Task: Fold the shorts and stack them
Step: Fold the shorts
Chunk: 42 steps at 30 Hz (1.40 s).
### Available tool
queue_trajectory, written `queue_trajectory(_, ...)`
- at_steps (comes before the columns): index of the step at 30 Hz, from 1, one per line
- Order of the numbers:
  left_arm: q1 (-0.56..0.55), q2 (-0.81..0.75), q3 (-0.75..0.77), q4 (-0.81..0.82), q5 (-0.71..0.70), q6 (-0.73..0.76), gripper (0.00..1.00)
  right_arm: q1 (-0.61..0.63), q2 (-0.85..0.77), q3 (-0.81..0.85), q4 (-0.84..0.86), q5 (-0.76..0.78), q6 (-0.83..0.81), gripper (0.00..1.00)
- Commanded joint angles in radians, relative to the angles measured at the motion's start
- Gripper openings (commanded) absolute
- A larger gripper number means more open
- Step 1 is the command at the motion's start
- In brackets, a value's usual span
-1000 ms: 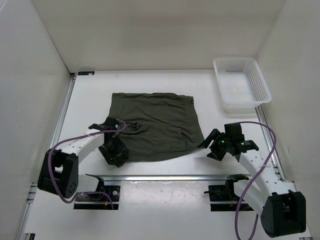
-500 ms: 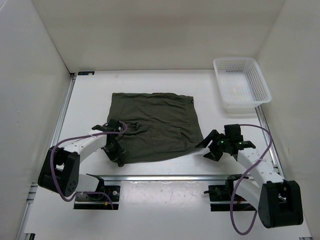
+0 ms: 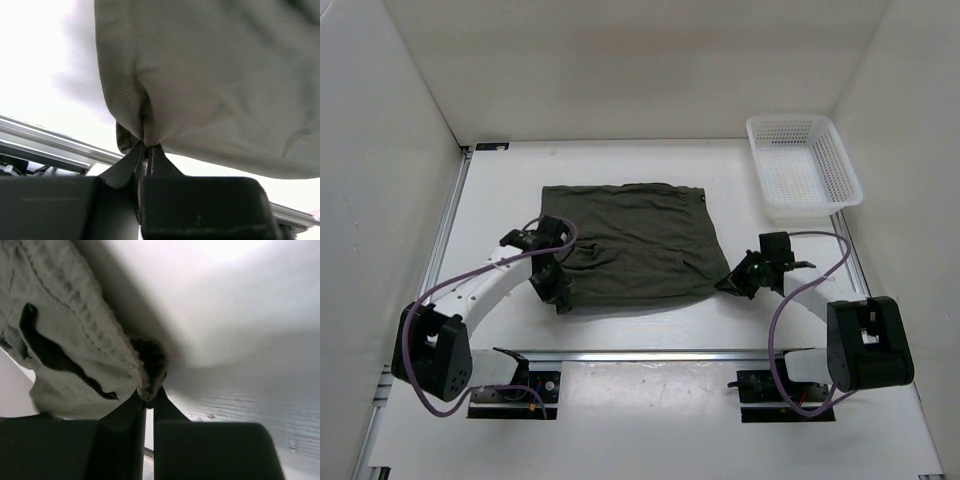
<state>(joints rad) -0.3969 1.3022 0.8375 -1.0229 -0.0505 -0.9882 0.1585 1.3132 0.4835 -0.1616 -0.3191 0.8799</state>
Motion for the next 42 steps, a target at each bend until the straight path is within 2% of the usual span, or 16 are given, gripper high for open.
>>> queue_trajectory(1, -0.005, -0.043, 0.11, -0.109, -0.094, 0.002, 0.1, -0.001, -0.018, 0.128, -0.028, 0.064, -0.054, 0.0)
queue_trajectory(6, 0.021, 0.012, 0.378, -0.175, -0.202, 0.069, 0.1, 0.009, -0.072, 0.318, -0.156, 0.132, -0.11, 0.0)
queue_trajectory(10, 0.105, 0.139, 0.581, -0.187, -0.212, 0.146, 0.1, 0.009, 0.009, 0.489, -0.194, 0.155, -0.131, 0.0)
queue_trajectory(13, 0.167, 0.285, 0.759, -0.187, -0.203, 0.201, 0.1, 0.009, 0.116, 0.596, -0.204, 0.155, -0.14, 0.0)
queue_trajectory(18, 0.257, 0.52, 1.087, -0.212, -0.157, 0.269, 0.1, 0.018, 0.355, 0.883, -0.213, 0.176, -0.16, 0.0)
queue_trajectory(24, 0.303, 0.785, 1.386, -0.223, -0.098, 0.345, 0.1, 0.018, 0.609, 1.145, -0.233, 0.16, -0.16, 0.0)
queue_trajectory(27, 0.314, 0.946, 1.633, -0.204, -0.065, 0.384, 0.1, 0.018, 0.753, 1.326, -0.262, 0.149, -0.16, 0.0)
queue_trajectory(29, 0.323, 1.072, 1.734, -0.191, -0.052, 0.405, 0.1, 0.018, 0.862, 1.47, -0.272, 0.149, -0.15, 0.0)
queue_trajectory(30, 0.335, 1.103, 1.764, -0.169, -0.028, 0.405, 0.35, 0.018, 0.933, 1.525, -0.273, 0.149, -0.15, 0.2)
queue_trajectory(31, 0.336, 1.14, 1.781, -0.122, -0.003, 0.405, 0.55, 0.018, 0.967, 1.582, -0.289, 0.128, -0.15, 0.42)
queue_trajectory(32, 0.348, 1.149, 1.781, -0.103, 0.048, 0.405, 0.7, 0.018, 0.998, 1.689, -0.303, 0.08, -0.15, 0.58)
queue_trajectory(33, 0.348, 1.149, 1.769, -0.094, 0.063, 0.405, 0.79, 0.018, 1.027, 1.724, -0.318, 0.068, -0.16, 0.7)
queue_trajectory(34, 0.348, 1.132, 1.744, -0.094, 0.063, 0.414, 1.0, 0.018, 1.028, 1.741, -0.328, 0.068, -0.17, 0.74)
queue_trajectory(38, 0.357, 1.024, 1.624, -0.074, 0.012, 0.425, 1.0, 0.027, 0.936, 1.615, -0.328, 0.123, -0.212, 0.76)
queue_trajectory(40, 0.357, 0.967, 1.559, -0.074, 0.0, 0.434, 0.99, 0.027, 0.856, 1.476, -0.313, 0.152, -0.213, 0.69)
queue_trajectory(42, 0.357, 0.886, 1.439, -0.074, 0.009, 0.45, 0.85, 0.027, 0.787, 1.384, -0.283, 0.173, -0.226, 0.62)
